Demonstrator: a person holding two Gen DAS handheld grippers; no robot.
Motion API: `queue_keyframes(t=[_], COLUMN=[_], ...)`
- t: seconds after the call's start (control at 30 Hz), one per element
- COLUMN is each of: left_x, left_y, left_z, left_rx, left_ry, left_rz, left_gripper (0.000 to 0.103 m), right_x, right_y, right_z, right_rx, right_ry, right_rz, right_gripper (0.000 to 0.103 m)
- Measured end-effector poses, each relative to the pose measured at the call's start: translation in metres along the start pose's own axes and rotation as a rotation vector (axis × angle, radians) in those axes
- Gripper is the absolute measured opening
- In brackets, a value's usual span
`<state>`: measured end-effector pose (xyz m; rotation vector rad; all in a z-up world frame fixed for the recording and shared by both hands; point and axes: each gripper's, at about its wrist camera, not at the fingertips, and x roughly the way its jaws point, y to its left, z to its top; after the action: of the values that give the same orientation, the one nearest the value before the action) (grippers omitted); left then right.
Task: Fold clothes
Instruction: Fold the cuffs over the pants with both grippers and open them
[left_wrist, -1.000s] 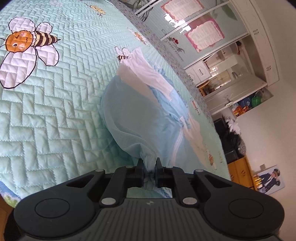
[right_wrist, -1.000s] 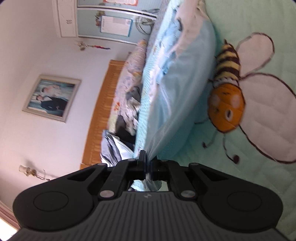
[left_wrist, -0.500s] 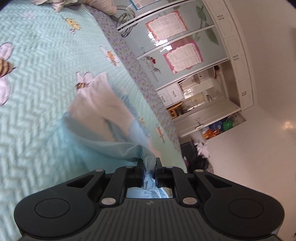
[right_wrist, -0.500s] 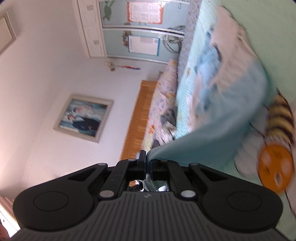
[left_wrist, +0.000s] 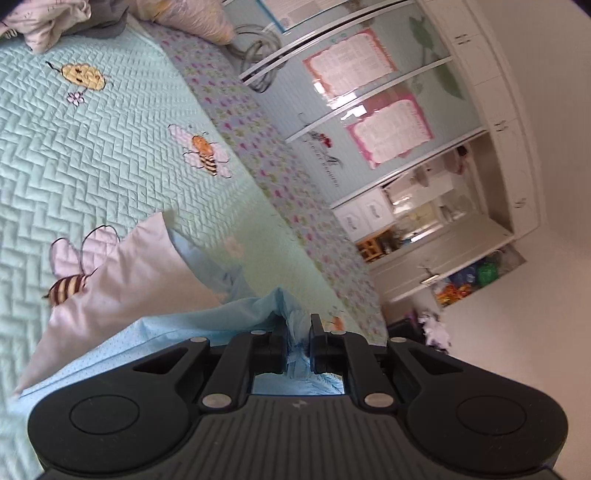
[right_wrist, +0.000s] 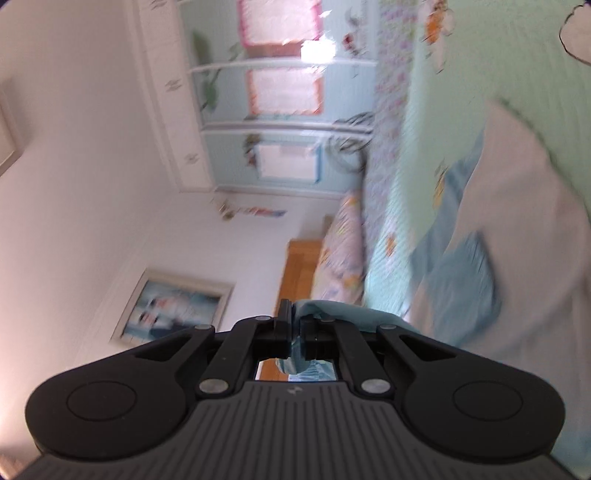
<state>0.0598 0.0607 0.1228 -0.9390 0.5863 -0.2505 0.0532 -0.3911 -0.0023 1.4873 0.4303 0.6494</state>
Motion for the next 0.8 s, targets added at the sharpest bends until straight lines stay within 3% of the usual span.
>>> queue_keyframes(t=[0.13, 0.27, 0.3, 0.33, 0.37, 0.4, 0.43, 0.53, 0.6, 0.73, 0.8], left_x=[0.067, 0.115, 0.118, 0.117, 0.113, 0.108, 0.103, 0.083, 0.073, 0.062, 0.055], left_y=[0.012, 0.044, 0.05, 0.056, 0.061, 0.067, 0.07, 0.073, 0.069, 0.051, 0.055], left_z=[0.012, 0.015, 0.016, 0.017, 0.019, 0.021, 0.022, 0.023, 0.016, -0.011, -0.018], left_rx=[0.015, -0.012, -0.014, -0.02, -0.027, -0.035, -0.036, -0.027, 0.006, 0.153, 0.142], left_ry=[0.021, 0.022, 0.005, -0.018, -0.047, -0.076, -0.098, -0.121, -0.094, 0.007, 0.012], left_rz=[0.097, 0.213, 0.219, 0.217, 0.209, 0.201, 0.19, 0.15, 0.124, 0.09, 0.08], left_gripper=[0.011, 0.027, 0.038, 0.049, 0.071, 0.077, 0.077, 0.078, 0.08, 0.083, 0.083], right_x=[0.036, 0.055, 0.056, 0.053, 0.051, 0.051, 0.051, 0.055, 0.059, 0.083, 0.088], right_y=[-0.027, -0.071, -0.081, -0.088, -0.094, -0.096, -0.097, -0.092, -0.087, -0.065, -0.052], right_z=[0.029, 0.053, 0.056, 0.059, 0.062, 0.064, 0.066, 0.071, 0.074, 0.077, 0.07], right_rx=[0.001, 0.092, 0.122, 0.149, 0.176, 0.185, 0.185, 0.147, 0.138, 0.032, -0.026], right_ry=[-0.043, -0.06, -0.072, -0.093, -0.107, -0.105, -0.099, -0.077, -0.052, 0.185, 0.249], right_rz=[-0.077, -0.226, -0.261, -0.28, -0.272, -0.248, -0.221, -0.188, -0.19, -0.316, -0.388], right_gripper=[0.004, 0.01, 0.011, 0.02, 0.025, 0.035, 0.039, 0.068, 0.076, 0.079, 0.079])
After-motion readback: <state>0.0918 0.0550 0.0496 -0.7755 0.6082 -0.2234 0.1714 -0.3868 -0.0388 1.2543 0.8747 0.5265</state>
